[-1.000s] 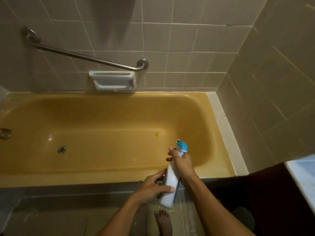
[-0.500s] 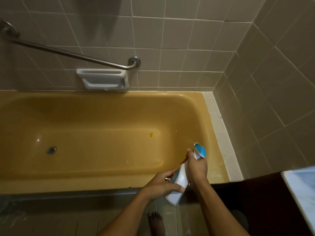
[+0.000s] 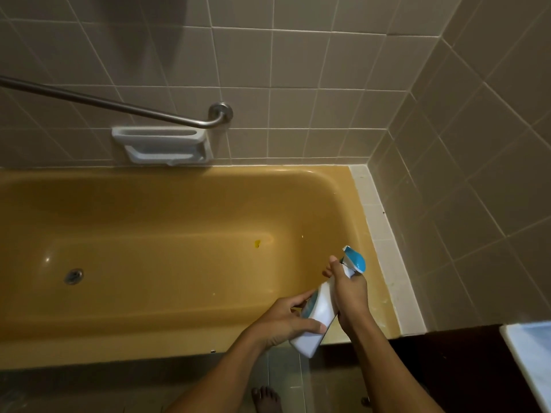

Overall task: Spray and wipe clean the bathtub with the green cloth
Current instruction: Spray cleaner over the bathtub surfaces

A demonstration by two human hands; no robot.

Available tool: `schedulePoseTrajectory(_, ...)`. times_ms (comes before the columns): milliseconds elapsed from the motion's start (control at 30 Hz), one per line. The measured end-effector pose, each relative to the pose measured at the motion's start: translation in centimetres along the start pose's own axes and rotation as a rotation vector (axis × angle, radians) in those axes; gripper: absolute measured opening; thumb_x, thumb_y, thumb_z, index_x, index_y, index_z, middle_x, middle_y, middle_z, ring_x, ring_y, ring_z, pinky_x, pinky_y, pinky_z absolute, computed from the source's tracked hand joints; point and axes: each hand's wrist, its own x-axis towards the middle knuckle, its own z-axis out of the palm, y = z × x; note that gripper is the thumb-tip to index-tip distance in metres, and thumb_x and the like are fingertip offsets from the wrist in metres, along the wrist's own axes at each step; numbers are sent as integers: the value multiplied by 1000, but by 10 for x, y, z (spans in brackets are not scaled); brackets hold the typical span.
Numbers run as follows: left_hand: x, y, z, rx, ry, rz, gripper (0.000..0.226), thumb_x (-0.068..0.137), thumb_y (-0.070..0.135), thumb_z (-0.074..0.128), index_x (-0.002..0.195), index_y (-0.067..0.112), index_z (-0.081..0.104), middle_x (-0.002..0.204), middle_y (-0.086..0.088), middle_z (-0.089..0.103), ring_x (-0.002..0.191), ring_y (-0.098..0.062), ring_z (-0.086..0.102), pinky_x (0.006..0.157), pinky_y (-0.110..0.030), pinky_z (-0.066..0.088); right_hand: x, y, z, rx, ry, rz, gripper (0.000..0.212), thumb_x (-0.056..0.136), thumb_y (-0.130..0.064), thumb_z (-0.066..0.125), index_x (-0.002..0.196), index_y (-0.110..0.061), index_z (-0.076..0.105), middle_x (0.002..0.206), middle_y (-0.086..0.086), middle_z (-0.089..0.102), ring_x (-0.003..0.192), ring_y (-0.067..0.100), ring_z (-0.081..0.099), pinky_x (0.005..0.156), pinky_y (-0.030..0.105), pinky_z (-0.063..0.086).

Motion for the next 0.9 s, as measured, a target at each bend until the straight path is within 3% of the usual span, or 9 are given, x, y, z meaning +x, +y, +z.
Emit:
schedulePoseTrajectory(67, 6, 2, -5, 0, 12, 7, 92, 67, 39, 92, 148, 44, 51, 135, 14, 64, 122, -13, 62, 104, -33, 54, 7, -5, 4, -13, -13, -1, 26, 96, -36, 67, 95, -10, 72, 89, 6, 76, 84, 18, 70, 78, 37, 53)
schedulePoseTrajectory(200, 19, 12, -16, 20, 33, 10, 94, 67, 41, 91, 151, 43, 48, 136, 14, 63, 122, -14, 61, 102, -33, 55, 22, -12, 16, -18, 33, -2, 36, 95, -35, 64, 76, -5, 69, 79, 12, 74, 71, 24, 66, 76, 40, 55)
schedulePoseTrajectory(400, 26, 16, -30, -4, 91, 27, 99, 62, 46, 92, 150, 46, 47, 139, 15, 62, 124, -15, 61, 107, -40, 53, 34, -25, 32, 27, -123, -70, 19, 97, -34, 67, 99, -15, 72, 92, -1, 75, 83, 16, 68, 77, 34, 51)
schedulePoseTrajectory(567, 13, 13, -44, -44, 122, 53, 96, 66, 39, 92, 150, 42, 48, 137, 16, 63, 123, -13, 62, 103, -34, 55, 25, -27, 52, -19, -118, -86, 24, 95, -29, 64, 77, -14, 65, 75, 6, 71, 69, 21, 62, 73, 38, 51)
schedulePoseTrajectory(700, -5, 7, -57, -93, 159, 66, 89, 76, 25, 91, 150, 41, 45, 137, 14, 62, 121, -12, 63, 96, -26, 56, 10, -30, 70, 5, -251, -116, 22, 95, -30, 69, 93, -8, 66, 81, 5, 65, 73, 18, 59, 71, 36, 48)
schedulePoseTrajectory(900, -34, -14, -82, -110, 196, 78, 91, 77, 25, 91, 154, 37, 43, 139, 17, 60, 121, -11, 62, 95, -26, 57, -11, -19, 107, -41, -249, -77, 15, 95, -27, 67, 87, -15, 65, 84, 8, 74, 73, 20, 65, 75, 40, 52)
